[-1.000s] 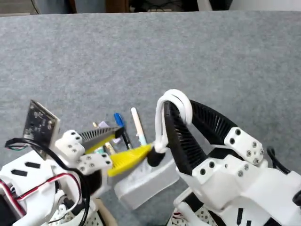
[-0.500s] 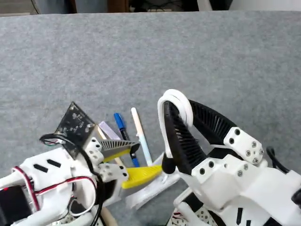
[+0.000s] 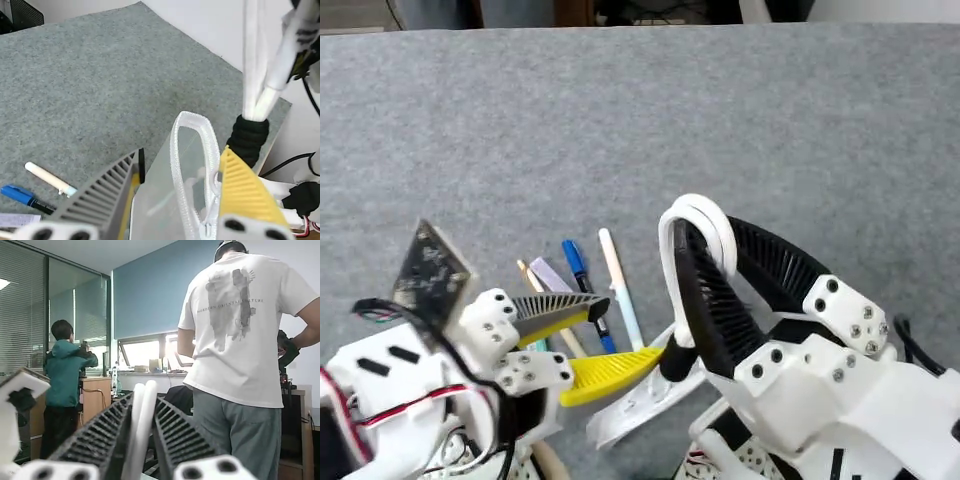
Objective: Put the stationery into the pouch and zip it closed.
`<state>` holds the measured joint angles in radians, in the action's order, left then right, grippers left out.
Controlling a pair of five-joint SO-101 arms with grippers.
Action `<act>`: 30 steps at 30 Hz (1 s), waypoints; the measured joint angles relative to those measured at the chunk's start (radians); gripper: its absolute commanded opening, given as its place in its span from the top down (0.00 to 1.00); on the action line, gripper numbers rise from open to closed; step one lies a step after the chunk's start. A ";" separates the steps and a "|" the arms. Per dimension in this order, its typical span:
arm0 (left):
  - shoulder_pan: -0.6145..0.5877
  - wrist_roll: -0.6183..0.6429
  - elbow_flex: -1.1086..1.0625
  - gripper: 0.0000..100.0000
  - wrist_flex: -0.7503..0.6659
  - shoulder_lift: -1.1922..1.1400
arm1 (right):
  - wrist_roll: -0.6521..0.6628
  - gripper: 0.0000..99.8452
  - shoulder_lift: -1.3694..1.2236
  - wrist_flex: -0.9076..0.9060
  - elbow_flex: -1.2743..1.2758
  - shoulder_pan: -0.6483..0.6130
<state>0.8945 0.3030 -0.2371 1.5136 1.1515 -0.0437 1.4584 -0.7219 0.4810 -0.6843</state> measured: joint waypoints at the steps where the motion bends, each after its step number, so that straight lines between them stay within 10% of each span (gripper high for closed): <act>1: 0.000 0.000 -0.018 0.74 0.000 0.000 | 0.000 0.99 0.000 0.000 0.000 -0.009; 15: 0.000 0.003 -0.187 0.75 -0.041 0.002 | 0.002 0.99 0.000 -0.005 0.002 -0.034; 21: 0.000 0.003 -0.230 0.98 -0.084 0.003 | 0.002 0.99 0.026 -0.015 0.003 -0.035; 30: 0.006 0.002 -0.232 0.97 -0.097 0.003 | 0.002 0.99 0.043 -0.052 0.003 -0.035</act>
<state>0.9007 0.3046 -0.4687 1.4170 1.1546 -0.0422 1.5014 -0.7741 0.4841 -0.7196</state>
